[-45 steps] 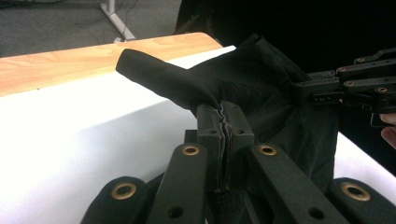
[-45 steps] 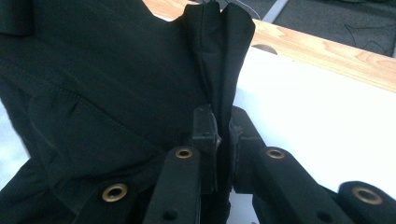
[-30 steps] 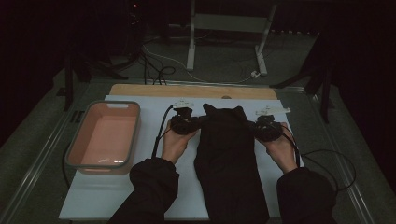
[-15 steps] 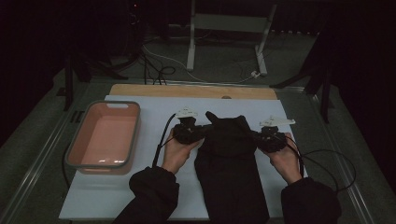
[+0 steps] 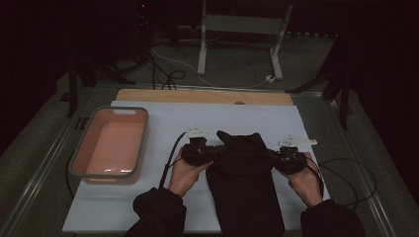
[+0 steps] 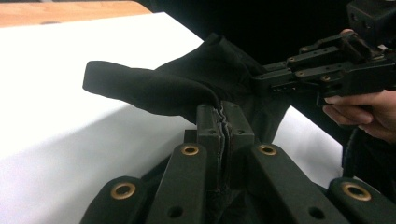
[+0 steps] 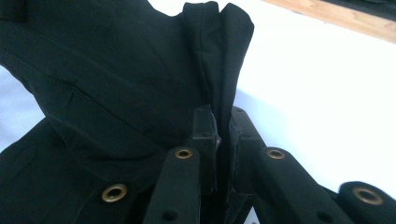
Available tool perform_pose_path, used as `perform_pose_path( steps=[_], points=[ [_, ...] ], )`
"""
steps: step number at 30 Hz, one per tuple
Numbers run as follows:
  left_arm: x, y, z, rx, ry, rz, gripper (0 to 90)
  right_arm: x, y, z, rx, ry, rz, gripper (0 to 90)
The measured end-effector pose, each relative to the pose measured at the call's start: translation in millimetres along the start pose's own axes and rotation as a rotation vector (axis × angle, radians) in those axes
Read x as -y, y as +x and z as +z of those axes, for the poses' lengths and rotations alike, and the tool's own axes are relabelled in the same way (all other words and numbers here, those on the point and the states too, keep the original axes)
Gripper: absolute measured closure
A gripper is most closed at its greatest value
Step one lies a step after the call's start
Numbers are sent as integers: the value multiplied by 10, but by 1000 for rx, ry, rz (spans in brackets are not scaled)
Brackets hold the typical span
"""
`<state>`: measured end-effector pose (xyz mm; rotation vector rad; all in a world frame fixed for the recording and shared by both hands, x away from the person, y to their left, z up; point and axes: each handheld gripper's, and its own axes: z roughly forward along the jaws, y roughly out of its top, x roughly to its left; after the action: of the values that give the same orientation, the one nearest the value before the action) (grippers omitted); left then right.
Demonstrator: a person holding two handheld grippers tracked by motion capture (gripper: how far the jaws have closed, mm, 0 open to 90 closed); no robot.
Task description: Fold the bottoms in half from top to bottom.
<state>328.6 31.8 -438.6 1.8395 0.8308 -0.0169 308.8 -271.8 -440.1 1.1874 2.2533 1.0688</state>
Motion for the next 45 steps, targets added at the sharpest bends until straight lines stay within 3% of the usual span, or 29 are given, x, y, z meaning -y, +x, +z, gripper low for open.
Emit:
perform_pose_path(
  steps=[11, 16, 25, 28, 34, 37, 41, 45],
  points=[
    [159, -143, -33, 34, 34, 18, 884, 213, 102, -109, -22, 6, -5, 831],
    [285, -210, -36, 51, 62, 20, 883, 343, 184, -152, -34, 21, -24, 830],
    [436, -287, -40, 70, 102, 17, 880, 553, 265, -209, -64, 60, -16, 828],
    [481, -324, -30, 55, 124, 35, 877, 608, 294, -236, -71, 67, -11, 824],
    [602, -316, 15, 69, 174, 4, 863, 751, 381, -254, -90, 109, -11, 810],
    [665, -316, 51, 55, 227, 21, 734, 759, 371, -269, -96, 112, -9, 745],
    [640, -278, 10, 36, 181, 9, 445, 729, 329, -287, -66, 83, 3, 595],
    [560, -240, -45, -8, 129, 11, 257, 622, 209, -311, -35, 37, 46, 517]
  ],
)
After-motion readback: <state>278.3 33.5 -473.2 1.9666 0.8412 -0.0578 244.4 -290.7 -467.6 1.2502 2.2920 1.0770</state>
